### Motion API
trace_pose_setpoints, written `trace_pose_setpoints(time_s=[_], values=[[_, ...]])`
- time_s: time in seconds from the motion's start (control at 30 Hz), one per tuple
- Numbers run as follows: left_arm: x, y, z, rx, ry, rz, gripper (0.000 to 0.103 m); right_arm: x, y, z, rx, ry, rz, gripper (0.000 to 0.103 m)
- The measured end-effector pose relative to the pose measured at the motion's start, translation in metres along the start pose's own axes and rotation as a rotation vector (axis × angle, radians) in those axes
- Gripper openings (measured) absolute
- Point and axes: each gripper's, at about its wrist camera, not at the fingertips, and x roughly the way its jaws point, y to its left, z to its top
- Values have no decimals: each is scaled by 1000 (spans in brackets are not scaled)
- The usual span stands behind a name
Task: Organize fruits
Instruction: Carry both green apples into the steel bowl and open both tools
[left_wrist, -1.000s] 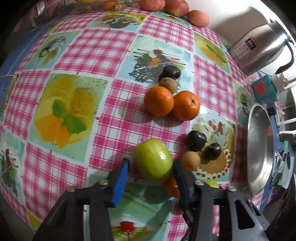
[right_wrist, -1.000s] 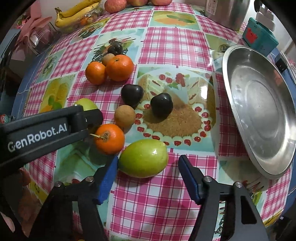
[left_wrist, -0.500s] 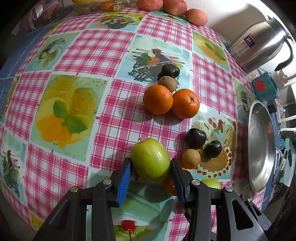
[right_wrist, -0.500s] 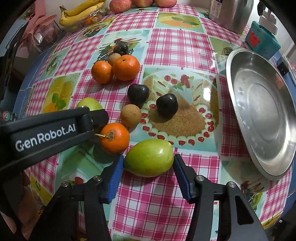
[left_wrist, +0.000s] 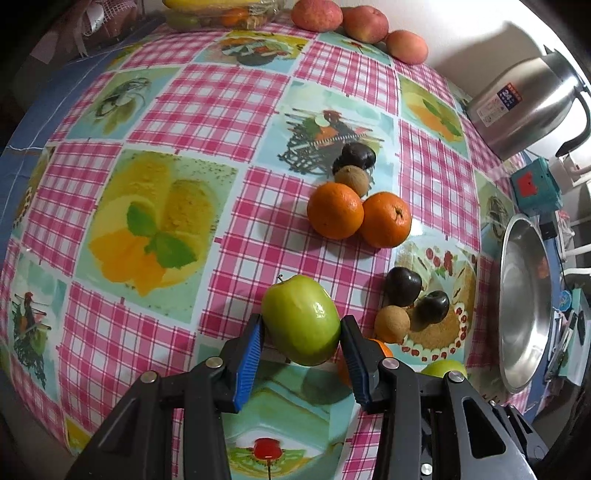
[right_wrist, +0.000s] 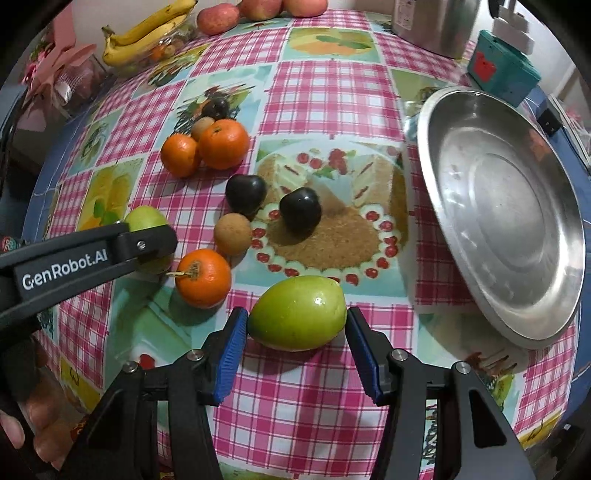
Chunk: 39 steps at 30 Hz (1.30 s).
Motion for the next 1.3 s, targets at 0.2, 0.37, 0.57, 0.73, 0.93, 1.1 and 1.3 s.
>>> trace_pose_setpoints(time_s=[0.2,0.37,0.57,0.73,0.93,1.1,1.3], values=[[-18,2,2,-3,-54,-8,45,-15,-8,2,11,-45,3,56],[-26,-2,4,13,-81,-11,45,-28,-12,4,32,-86,7,56],[-37,-15,2,56,-100,-15,45,-39,-18,3,56,-105,-3,56],[-46,-40,3,118,-117,-25,45,-51,-37,6,125,-145,-13,56],[-47,-84,8,207,-113,-14,45,-61,-67,12,216,-177,-78,56],[-39,-139,6,315,-105,-25,45,-70,-112,10,328,-191,-138,56],[-27,-193,4,416,-95,-32,45,-73,-164,1,431,-189,-190,56]])
